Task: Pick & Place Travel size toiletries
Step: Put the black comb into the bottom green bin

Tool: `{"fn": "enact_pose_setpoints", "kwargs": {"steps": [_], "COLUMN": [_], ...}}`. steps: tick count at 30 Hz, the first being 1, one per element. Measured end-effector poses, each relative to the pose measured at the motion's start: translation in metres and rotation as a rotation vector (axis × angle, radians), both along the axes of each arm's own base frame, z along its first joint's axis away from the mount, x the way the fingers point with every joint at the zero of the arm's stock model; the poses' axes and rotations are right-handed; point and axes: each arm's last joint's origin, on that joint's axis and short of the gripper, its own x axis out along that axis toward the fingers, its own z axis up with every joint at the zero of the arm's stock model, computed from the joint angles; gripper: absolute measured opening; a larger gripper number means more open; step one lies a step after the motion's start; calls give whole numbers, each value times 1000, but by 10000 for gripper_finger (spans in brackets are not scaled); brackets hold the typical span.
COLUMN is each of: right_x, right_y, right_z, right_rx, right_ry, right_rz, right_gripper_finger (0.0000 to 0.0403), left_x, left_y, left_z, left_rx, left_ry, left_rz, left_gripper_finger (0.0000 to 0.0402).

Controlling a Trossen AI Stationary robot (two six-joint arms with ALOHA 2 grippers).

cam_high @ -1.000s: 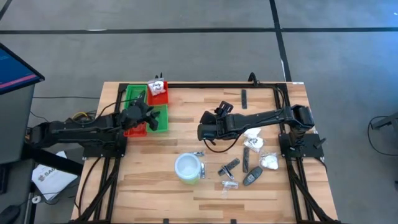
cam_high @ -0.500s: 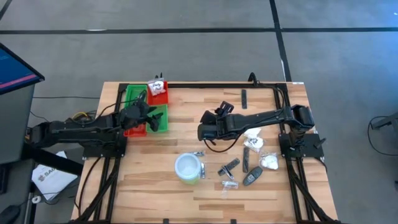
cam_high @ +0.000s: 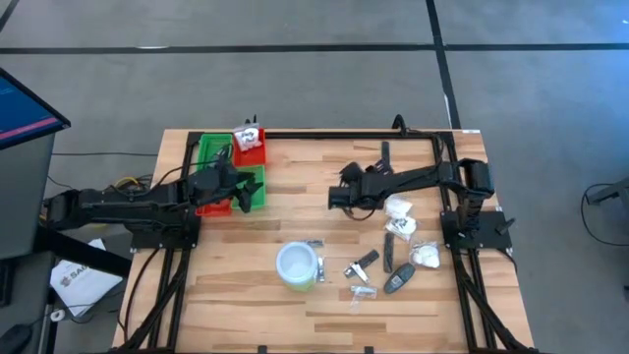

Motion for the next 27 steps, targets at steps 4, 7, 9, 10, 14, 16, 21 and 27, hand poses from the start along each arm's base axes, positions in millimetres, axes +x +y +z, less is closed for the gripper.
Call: {"fn": "enact_pose_setpoints", "kwargs": {"steps": [4,7,9,10,14,16,21,27], "right_x": [-16,-30,-34,-42,-64,-73,-91,-101], "right_y": [-17,-24,-29,-31,-36,-41,-61,-79], "right_z": [-10,-17,-18,-18,-17,-19,-33,-40], "right_rx": [3,33,31,34,31,49,67,60], "right_ry": [-26,-62,-156,-166,-247,-307,-391,-432], "right_rz": [-82,-112,-126,-135,-157,-177,-215,-282], "right_gripper_finger": [118,101,90,85,70,66,66,66], "left_x": [2,3,4,4,6,9,12,15], "left_y": [-3,-4,-4,-4,-4,-4,-3,-3], "left_z": [2,2,1,1,-1,0,1,0], "left_rx": [6,7,6,6,7,8,15,15], "left_ry": [-25,-25,-18,-17,-17,-27,-54,-55], "left_rz": [-24,-31,-33,-32,-34,-34,-35,-35], "left_gripper_finger": [212,212,210,210,209,209,209,209]}}
